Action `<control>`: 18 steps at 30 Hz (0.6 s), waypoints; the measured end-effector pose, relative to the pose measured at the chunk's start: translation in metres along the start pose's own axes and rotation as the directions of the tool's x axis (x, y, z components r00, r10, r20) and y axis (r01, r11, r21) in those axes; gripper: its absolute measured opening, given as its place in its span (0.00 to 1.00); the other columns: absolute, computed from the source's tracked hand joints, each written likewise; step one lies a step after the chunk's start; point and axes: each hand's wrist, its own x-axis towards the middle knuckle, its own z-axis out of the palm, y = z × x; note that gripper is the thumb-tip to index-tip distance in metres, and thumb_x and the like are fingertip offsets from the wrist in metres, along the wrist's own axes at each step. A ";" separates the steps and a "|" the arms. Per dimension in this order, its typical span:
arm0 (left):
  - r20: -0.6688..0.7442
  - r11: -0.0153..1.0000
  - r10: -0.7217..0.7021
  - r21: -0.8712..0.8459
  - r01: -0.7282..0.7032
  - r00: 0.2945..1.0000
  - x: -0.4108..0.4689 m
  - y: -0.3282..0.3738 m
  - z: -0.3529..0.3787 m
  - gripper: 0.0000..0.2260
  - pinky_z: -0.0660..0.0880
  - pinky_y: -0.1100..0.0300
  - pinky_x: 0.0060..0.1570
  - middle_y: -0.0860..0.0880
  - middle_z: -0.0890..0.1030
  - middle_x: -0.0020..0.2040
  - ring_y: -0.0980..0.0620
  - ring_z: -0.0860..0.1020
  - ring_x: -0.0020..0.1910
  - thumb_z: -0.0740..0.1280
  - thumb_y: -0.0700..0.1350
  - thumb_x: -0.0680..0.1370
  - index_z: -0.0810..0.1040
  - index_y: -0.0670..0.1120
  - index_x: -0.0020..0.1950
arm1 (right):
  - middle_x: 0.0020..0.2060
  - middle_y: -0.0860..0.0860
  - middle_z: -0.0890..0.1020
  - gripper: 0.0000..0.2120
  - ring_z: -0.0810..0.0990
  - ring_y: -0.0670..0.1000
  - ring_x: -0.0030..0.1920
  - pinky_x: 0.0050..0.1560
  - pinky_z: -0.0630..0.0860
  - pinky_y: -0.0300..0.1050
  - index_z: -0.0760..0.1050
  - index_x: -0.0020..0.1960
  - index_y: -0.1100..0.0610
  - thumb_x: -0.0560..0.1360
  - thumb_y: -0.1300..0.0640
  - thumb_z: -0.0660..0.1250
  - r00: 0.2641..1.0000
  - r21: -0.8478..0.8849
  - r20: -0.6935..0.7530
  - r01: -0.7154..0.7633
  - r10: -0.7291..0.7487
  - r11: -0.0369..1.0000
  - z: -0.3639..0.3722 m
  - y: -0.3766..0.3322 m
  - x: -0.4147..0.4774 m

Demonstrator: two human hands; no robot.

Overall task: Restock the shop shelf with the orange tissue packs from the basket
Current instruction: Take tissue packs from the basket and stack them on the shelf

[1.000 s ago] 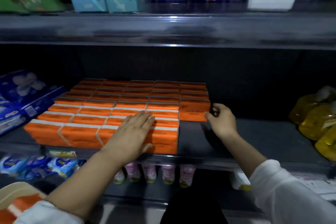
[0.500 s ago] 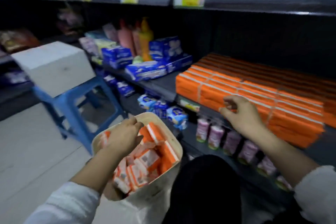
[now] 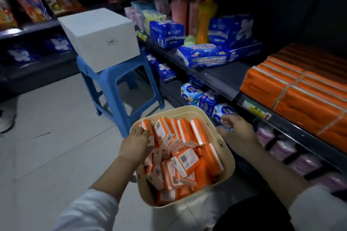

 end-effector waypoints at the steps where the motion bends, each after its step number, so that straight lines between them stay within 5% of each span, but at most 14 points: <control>1: 0.010 1.000 -0.009 -0.013 0.010 1.000 0.006 -0.002 0.005 0.27 0.73 0.52 0.59 0.48 0.62 0.73 0.47 0.65 0.69 0.64 0.54 0.77 0.60 0.51 0.74 | 0.46 0.49 0.75 0.08 0.74 0.48 0.48 0.42 0.65 0.35 0.75 0.52 0.53 0.72 0.57 0.68 1.000 -0.012 0.007 -0.001 0.001 1.000 0.006 0.004 0.003; 6: 0.015 0.928 -0.216 -0.308 0.210 0.976 0.035 0.002 0.023 0.29 0.72 0.49 0.60 0.44 0.67 0.70 0.44 0.70 0.65 0.65 0.55 0.76 0.61 0.47 0.73 | 0.52 0.54 0.79 0.13 0.77 0.52 0.51 0.52 0.71 0.44 0.77 0.56 0.58 0.72 0.58 0.69 0.997 -0.050 0.053 -0.044 0.046 0.998 0.018 0.021 0.016; 10: 0.050 0.890 -0.297 -0.348 0.296 0.953 0.066 0.003 0.055 0.30 0.76 0.49 0.55 0.47 0.76 0.58 0.47 0.76 0.54 0.60 0.68 0.68 0.69 0.51 0.63 | 0.51 0.50 0.76 0.16 0.75 0.47 0.47 0.47 0.66 0.39 0.75 0.60 0.56 0.73 0.55 0.68 0.992 -0.051 0.077 -0.094 0.098 0.994 0.018 0.028 0.024; 14: 0.049 0.811 -0.382 -0.461 0.360 0.923 0.068 0.015 0.050 0.06 0.75 0.55 0.44 0.50 0.77 0.41 0.51 0.76 0.40 0.65 0.49 0.77 0.75 0.48 0.50 | 0.55 0.52 0.78 0.18 0.75 0.47 0.48 0.50 0.67 0.38 0.74 0.62 0.57 0.73 0.56 0.68 0.990 -0.005 0.086 -0.112 0.112 0.994 0.019 0.032 0.026; 18: 0.046 0.827 -0.404 -0.408 0.387 0.913 0.058 0.012 0.044 0.09 0.72 0.53 0.51 0.45 0.79 0.49 0.43 0.77 0.50 0.61 0.46 0.80 0.76 0.41 0.52 | 0.56 0.52 0.78 0.19 0.75 0.47 0.49 0.50 0.66 0.37 0.73 0.64 0.57 0.73 0.55 0.68 0.984 0.037 0.099 -0.154 0.149 0.987 0.019 0.033 0.026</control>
